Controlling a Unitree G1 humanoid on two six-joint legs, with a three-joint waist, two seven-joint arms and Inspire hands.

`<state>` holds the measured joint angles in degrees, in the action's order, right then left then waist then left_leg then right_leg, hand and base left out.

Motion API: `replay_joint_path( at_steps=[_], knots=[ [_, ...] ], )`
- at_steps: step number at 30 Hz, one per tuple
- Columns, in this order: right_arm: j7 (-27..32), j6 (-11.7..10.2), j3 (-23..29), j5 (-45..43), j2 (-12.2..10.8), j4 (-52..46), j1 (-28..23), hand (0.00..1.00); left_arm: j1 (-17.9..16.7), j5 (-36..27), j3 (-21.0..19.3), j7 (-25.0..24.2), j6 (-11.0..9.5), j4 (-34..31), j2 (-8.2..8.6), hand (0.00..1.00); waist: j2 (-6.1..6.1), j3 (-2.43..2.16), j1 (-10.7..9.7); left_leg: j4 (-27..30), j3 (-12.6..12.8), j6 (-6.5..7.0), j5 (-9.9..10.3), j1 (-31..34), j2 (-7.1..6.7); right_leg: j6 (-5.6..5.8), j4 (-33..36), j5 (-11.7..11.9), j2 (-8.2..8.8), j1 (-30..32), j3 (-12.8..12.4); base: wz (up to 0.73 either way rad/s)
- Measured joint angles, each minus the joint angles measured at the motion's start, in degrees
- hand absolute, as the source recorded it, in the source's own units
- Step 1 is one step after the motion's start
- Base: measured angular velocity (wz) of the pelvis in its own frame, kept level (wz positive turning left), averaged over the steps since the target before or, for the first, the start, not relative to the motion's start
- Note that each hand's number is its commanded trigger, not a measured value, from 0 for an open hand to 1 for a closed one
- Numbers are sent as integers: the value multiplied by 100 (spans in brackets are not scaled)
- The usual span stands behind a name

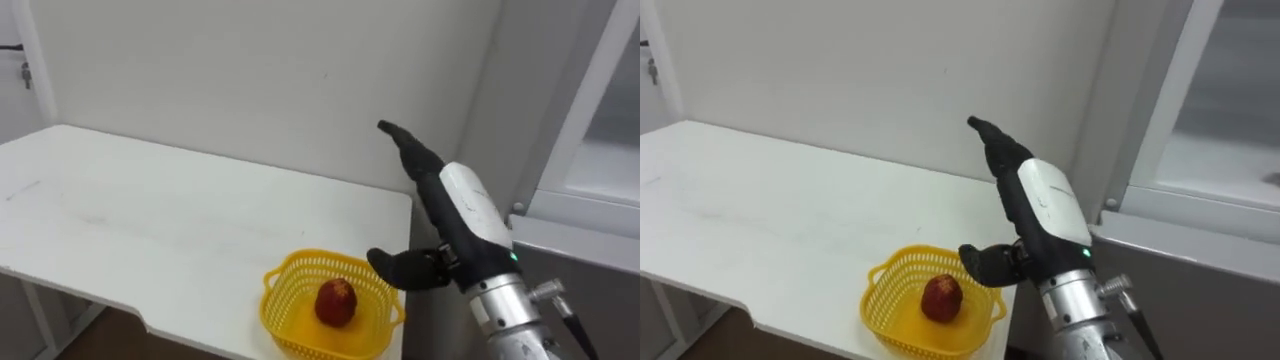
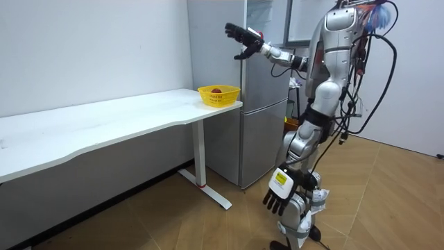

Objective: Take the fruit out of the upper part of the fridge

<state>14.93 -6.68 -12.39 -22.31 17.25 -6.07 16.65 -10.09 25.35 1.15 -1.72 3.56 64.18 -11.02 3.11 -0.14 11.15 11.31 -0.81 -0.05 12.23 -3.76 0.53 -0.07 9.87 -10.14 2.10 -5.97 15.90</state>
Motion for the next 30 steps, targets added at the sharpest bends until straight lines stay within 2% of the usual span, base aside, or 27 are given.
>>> replay_joint_path(
  at_steps=[4, 7, 9, 11, 13, 16, 21, 30],
  knots=[
    [237, -3, 112, 188, -43, -252, -34, 0, -89, -2, -48, 45, -17, 9, 39, 0, -7, 2, -164, -58, 74, -1, 0, -40, 16, -1, 0, 0, -16, 24, -81, -11],
    [570, -206, 410, 299, -260, -560, -331, 0, -147, -17, -37, 210, -76, 58, 75, 0, 1, -2, -313, -70, 83, 0, 0, -72, 16, 0, -1, 1, -21, 4, -135, -1],
    [746, -384, 510, 448, -276, -714, -583, 0, -188, -88, -34, 288, -116, 56, 126, 0, -3, 0, -345, -88, 164, 1, 2, -117, 23, 3, -2, 3, -24, -2, -189, -15],
    [863, -426, 535, 440, -307, -811, -807, 0, -216, -108, -16, 343, -118, 60, 156, 0, -25, 14, -408, -122, 261, 2, 2, -171, 35, 4, 5, 4, -35, 3, -302, -24],
    [949, -444, 595, 369, -422, -909, -1111, 0, -258, -123, -18, 492, -143, 172, 164, 0, -48, 5, -588, -175, 321, 1, 3, -187, 53, 4, 57, 3, -47, 41, -346, -15],
    [1090, -447, 797, 375, -424, -1099, -1304, 0, -270, -234, -20, 588, -159, 229, 176, 0, -80, -16, -719, -182, 423, 0, 3, -186, 66, 0, 91, 6, -67, 112, -473, -19],
    [1360, -519, 1183, 449, -384, -1340, -1361, 0, -282, -270, -21, 651, -207, 221, 198, 0, -125, -42, -924, -179, 490, 0, 3, -209, 78, -10, 94, 12, -80, 121, -524, -9],
    [1887, -593, 1529, 490, -357, -1344, -1359, 0, -278, -333, 145, 650, -269, 221, 199, 0, -48, -19, -959, -175, 547, -2, 3, -236, 85, -16, 63, 15, -106, 123, -605, -2]
  ],
)
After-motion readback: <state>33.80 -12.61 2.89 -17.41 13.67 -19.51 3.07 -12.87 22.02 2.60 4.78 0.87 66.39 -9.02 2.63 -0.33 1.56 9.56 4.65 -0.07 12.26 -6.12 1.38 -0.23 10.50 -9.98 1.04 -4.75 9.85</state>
